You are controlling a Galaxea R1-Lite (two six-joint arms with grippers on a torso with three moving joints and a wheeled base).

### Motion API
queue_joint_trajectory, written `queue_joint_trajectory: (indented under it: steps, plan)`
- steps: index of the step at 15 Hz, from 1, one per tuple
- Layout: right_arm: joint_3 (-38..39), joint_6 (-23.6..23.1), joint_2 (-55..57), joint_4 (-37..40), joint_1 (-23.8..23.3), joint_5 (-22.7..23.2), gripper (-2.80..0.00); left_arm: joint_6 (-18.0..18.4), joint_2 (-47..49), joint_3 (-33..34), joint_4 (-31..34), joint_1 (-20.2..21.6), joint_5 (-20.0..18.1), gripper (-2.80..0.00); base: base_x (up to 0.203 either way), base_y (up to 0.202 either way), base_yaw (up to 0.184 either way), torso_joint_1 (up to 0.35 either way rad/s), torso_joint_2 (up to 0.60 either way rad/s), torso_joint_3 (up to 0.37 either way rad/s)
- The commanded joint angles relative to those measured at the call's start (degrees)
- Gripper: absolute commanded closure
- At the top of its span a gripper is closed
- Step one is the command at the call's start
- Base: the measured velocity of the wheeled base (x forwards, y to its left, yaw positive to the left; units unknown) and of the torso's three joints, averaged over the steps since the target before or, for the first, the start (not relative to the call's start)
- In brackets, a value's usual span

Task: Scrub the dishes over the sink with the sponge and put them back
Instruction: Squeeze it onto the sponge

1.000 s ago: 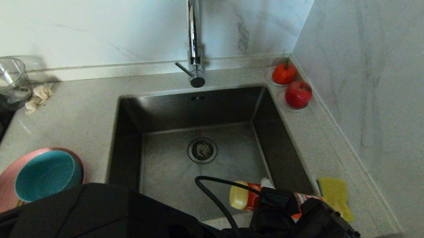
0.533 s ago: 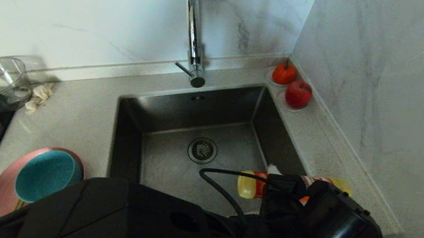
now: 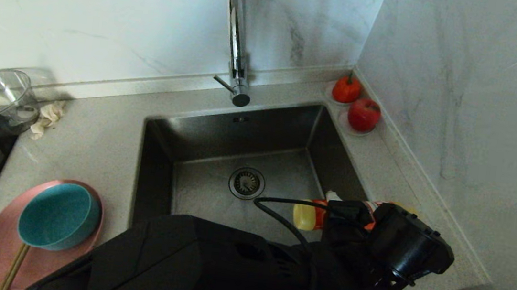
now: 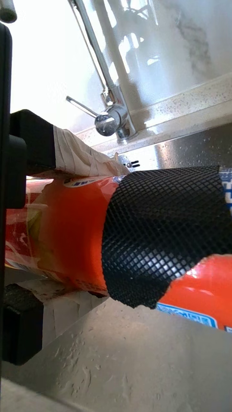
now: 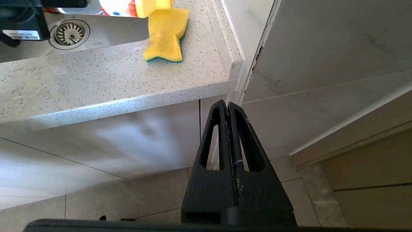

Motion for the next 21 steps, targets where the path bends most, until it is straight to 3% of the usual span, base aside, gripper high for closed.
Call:
queue_joint_trajectory:
  steps: [1, 9, 15, 18, 21]
  plan:
    - [0.02, 0.00, 0.05, -0.03, 0.00, 0.00, 0.00, 0.29, 1.55, -2.45, 1.84, 0.27, 0.47, 0.00, 0.000, 0.000, 0.000, 0.000, 0.00, 0.000]
    - [-0.06, 0.02, 0.05, -0.03, 0.00, 0.00, 0.00, 1.22, 0.37, -2.99, 2.92, 0.45, 1.79, 0.00, 0.000, 0.000, 0.000, 0.000, 0.00, 0.000]
    - [-0.04, 0.06, 0.05, -0.03, 0.00, 0.00, 0.00, 4.79, -1.26, -2.71, 2.72, 0.27, 1.08, 0.00, 0.000, 0.000, 0.000, 0.000, 0.00, 0.000]
    - [-0.05, -0.03, 0.05, -0.03, 0.00, 0.00, 0.00, 9.24, -2.15, -2.64, 2.11, 0.27, -0.67, 0.00, 0.000, 0.000, 0.000, 0.000, 0.00, 0.000]
    - [-0.06, -0.02, 0.05, -0.03, 0.00, 0.00, 0.00, 9.88, -2.76, -2.30, 2.24, 0.18, -0.85, 0.00, 0.000, 0.000, 0.000, 0.000, 0.00, 0.000]
